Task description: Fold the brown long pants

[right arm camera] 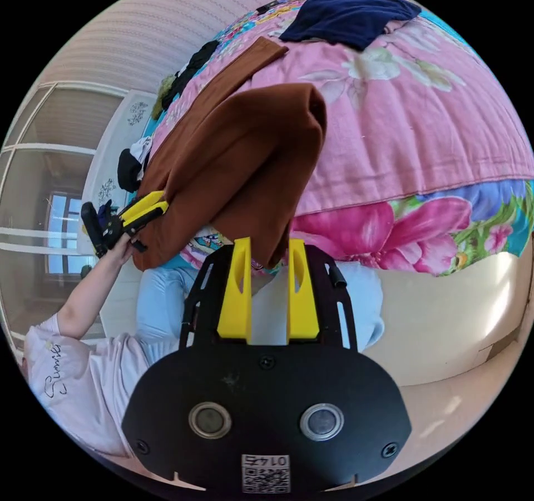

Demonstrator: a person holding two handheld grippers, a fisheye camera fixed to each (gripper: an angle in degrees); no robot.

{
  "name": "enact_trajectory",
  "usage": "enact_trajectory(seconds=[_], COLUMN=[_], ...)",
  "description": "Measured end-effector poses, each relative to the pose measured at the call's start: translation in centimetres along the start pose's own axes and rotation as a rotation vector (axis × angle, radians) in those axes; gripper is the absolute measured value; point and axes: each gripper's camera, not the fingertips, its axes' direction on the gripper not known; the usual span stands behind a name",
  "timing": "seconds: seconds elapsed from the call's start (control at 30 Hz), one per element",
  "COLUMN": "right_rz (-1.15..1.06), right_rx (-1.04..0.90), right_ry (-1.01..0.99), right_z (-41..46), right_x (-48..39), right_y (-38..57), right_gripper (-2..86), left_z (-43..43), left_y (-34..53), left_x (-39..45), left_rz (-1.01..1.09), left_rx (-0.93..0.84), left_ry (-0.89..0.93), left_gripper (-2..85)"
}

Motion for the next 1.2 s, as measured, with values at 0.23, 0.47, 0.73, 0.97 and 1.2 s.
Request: enact_trajectory(seconds=[0.23, 0.47, 0.73, 0.97, 1.2], right_rz=[-0.205, -0.286, -0.081, -0.108, -0.085], right_rx=[-0.027, -0.054, -0.003, 0.083, 0.082], right_ry=[-0.081, -0.068, 0.088, 0.246, 0.311], right_z=[-11.1, -20.3, -15.8, -13.5, -11.6], right_x=[-1.9, -1.4, 2.3, -0.3, -0.4], right_y=[1.7, 2.0, -1.2, -5.4, -9.5], right_gripper=[1.0, 0.7, 3.0, 8.3, 7.0], left_z=[-4.7, -5.0, -2.3, 1.0, 5.8], left_y=[-3.9, -9.5, -11.2, -10.8, -11.9], left_x=[-2.4, -5.3, -3.3, -0.5, 0.4], left_rz=[-0.031, -0.054, 0.030, 0.188, 0.139], left_rx=[0.043, -0.009, 0.004, -0.097, -0.122], left_ry=[0.068, 0.148, 0.071, -0.022, -0.038], left_gripper=[-0.6, -0.8, -0.1, 3.4, -0.1])
